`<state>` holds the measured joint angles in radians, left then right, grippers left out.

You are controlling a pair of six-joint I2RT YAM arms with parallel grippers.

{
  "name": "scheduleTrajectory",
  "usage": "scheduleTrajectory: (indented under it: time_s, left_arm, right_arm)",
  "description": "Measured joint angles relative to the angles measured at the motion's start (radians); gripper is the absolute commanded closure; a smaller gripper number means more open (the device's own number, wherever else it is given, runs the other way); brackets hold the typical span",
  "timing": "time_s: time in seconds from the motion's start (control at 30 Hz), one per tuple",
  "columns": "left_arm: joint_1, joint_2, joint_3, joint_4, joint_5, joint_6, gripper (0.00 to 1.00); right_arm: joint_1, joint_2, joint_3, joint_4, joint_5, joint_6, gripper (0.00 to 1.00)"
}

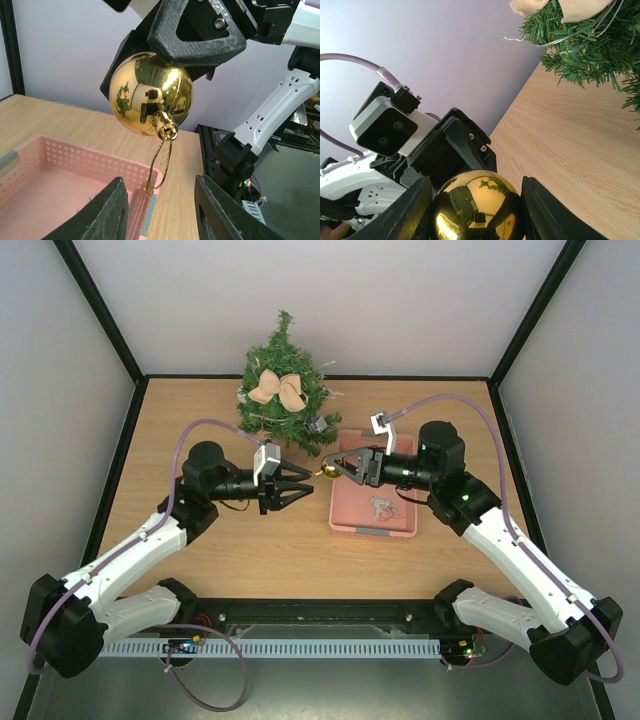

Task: Decorate the small christmas tree
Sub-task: Hang the decoration item on the Christmas tree.

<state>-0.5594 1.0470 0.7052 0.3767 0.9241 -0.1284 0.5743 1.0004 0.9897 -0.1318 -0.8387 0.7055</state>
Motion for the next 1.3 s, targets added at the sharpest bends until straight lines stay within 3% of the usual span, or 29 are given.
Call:
scheduleTrajectory:
  time_s: [0.3, 0.73, 1.3]
  left_arm:
    - [0.002, 0.022, 0.004, 0.041, 0.014, -0.027, 0.97]
    - [0.063, -0.032, 0.015, -0.057, -0.158, -0.002, 0.98]
    - [0.097, 0.051, 0.118, -0.208, -0.404, -0.02, 0.98]
  right_arm:
    - [0.0, 0.0, -0.003, 0.008, 0.0, 0.003, 0.59]
    - [0.0, 0.043, 0.002, 0.044, 0.107, -0.006, 0.59]
    - [0.0, 0.233, 0.047, 0.209, 0.19, 0.003, 0.59]
